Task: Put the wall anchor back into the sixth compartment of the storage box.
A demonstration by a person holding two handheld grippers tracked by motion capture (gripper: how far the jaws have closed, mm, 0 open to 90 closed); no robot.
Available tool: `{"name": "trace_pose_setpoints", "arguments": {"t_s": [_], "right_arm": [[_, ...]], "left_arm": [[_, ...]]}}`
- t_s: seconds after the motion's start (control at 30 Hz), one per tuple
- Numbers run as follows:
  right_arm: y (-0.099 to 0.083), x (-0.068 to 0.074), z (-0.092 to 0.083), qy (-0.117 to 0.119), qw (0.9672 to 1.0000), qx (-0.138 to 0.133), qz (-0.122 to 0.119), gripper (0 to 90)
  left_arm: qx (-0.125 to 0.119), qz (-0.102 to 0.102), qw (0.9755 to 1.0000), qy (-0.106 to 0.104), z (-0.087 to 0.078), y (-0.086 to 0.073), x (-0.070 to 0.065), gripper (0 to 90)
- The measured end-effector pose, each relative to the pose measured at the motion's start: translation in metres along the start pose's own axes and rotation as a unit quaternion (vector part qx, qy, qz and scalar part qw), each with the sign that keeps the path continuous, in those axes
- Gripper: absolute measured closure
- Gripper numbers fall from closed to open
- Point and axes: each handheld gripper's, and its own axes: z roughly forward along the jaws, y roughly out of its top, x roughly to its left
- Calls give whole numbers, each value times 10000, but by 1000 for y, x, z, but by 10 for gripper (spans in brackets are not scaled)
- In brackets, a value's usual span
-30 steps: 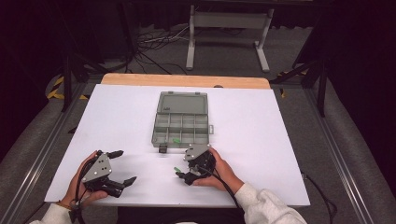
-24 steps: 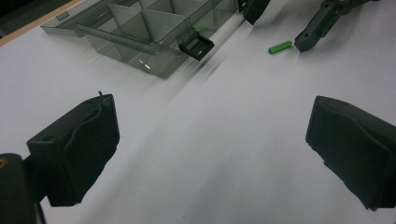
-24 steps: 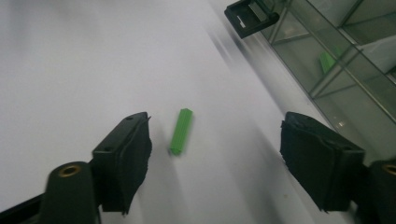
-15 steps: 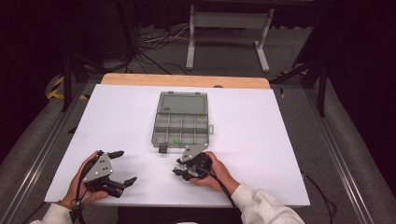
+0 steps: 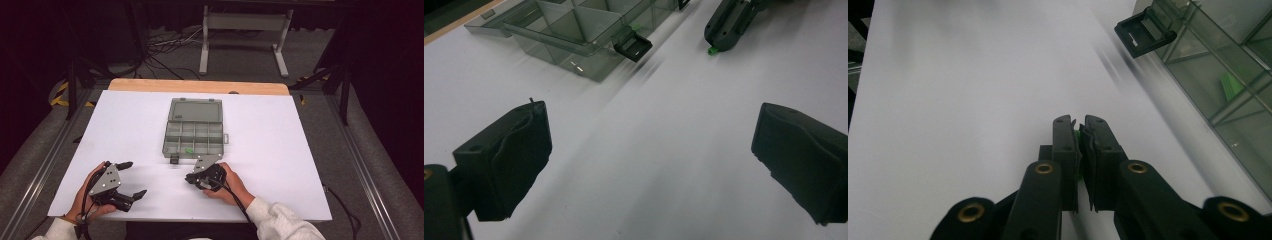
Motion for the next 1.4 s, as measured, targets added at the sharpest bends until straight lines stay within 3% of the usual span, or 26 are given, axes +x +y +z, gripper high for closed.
{"name": "trace_pose_setpoints", "arguments": {"t_s": [1.4], "right_arm": [[8,0,-20,-313,9989,-266,-211,850]], "left_arm": [[-8,-19,10000,-26,1,0,0,37]]}}
